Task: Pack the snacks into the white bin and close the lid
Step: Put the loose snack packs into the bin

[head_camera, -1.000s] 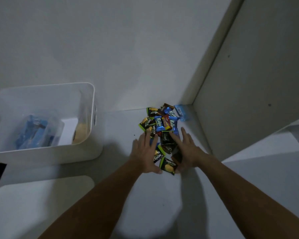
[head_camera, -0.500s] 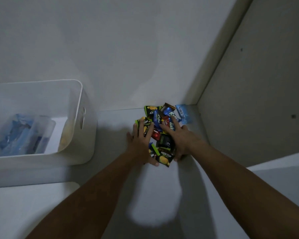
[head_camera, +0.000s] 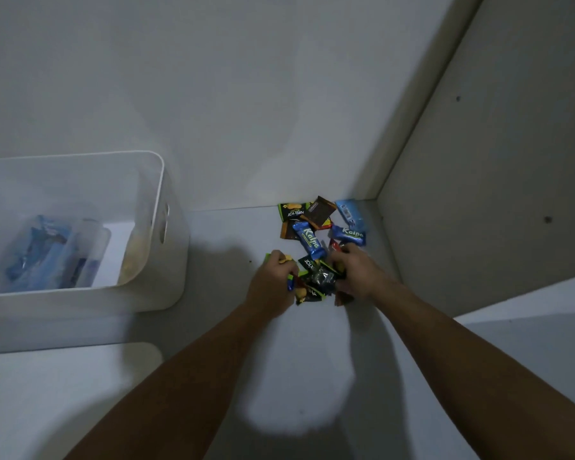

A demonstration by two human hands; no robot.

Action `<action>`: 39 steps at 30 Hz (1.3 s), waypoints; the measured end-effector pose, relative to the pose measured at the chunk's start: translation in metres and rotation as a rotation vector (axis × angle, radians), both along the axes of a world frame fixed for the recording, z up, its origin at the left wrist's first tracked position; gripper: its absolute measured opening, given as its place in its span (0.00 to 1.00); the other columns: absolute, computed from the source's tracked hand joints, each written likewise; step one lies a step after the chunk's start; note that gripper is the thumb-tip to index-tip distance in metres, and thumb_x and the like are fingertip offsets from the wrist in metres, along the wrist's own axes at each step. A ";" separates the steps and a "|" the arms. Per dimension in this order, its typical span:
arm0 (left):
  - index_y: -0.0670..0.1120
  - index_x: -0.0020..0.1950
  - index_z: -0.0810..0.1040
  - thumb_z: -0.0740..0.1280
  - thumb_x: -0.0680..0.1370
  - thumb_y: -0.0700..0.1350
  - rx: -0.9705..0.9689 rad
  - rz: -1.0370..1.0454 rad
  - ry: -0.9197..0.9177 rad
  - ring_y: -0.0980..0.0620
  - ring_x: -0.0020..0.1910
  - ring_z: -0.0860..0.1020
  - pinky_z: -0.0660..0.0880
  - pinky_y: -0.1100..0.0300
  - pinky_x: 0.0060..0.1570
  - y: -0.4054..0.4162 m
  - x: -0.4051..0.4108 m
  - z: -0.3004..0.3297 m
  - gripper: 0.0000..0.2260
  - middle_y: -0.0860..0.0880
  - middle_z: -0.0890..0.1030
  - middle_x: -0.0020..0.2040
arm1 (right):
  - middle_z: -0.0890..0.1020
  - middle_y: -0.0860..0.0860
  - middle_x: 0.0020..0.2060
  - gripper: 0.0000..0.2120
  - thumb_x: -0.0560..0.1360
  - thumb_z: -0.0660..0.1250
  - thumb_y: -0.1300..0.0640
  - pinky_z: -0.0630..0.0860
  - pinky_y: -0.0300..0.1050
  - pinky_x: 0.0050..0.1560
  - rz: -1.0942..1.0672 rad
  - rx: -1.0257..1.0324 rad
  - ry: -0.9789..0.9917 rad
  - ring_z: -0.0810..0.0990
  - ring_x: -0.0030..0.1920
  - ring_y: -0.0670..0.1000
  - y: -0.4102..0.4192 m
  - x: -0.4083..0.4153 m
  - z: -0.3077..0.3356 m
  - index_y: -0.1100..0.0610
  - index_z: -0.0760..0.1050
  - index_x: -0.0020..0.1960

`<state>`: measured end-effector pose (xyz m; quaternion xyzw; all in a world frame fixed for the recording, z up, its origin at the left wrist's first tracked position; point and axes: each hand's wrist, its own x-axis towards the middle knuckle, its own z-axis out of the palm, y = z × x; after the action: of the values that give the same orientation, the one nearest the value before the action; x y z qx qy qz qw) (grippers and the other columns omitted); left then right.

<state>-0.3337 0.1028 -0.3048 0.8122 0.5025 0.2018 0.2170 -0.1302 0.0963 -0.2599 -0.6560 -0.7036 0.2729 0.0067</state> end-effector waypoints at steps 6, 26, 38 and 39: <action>0.47 0.45 0.80 0.71 0.68 0.40 -0.110 0.089 -0.009 0.44 0.46 0.77 0.76 0.52 0.45 0.004 -0.009 0.050 0.08 0.45 0.76 0.48 | 0.71 0.55 0.60 0.15 0.68 0.73 0.61 0.70 0.44 0.54 -0.124 0.094 0.056 0.72 0.60 0.58 -0.001 -0.005 0.032 0.49 0.76 0.53; 0.46 0.47 0.81 0.74 0.69 0.40 -0.019 0.474 -0.114 0.44 0.50 0.76 0.73 0.58 0.49 0.013 -0.217 0.195 0.08 0.43 0.78 0.50 | 0.72 0.52 0.49 0.14 0.68 0.73 0.61 0.68 0.41 0.48 0.174 0.359 0.222 0.72 0.47 0.52 0.051 -0.239 0.199 0.52 0.78 0.53; 0.49 0.76 0.62 0.73 0.72 0.39 -0.382 0.589 -0.245 0.44 0.65 0.73 0.71 0.50 0.67 0.003 -0.292 0.175 0.35 0.45 0.71 0.71 | 0.76 0.56 0.60 0.21 0.71 0.72 0.56 0.74 0.46 0.57 0.245 0.213 0.165 0.75 0.58 0.56 0.072 -0.341 0.156 0.53 0.74 0.62; 0.51 0.77 0.59 0.73 0.72 0.40 -0.415 0.579 -0.252 0.43 0.65 0.73 0.72 0.49 0.65 0.003 -0.295 0.174 0.38 0.45 0.68 0.72 | 0.76 0.55 0.62 0.24 0.71 0.73 0.55 0.75 0.46 0.56 0.236 0.185 0.176 0.75 0.57 0.55 0.072 -0.344 0.155 0.52 0.72 0.66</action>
<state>-0.6290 0.1054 -0.1304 0.5441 0.7107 0.2470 0.3712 -0.4738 0.1688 -0.1044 -0.5391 -0.7944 0.2624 0.0965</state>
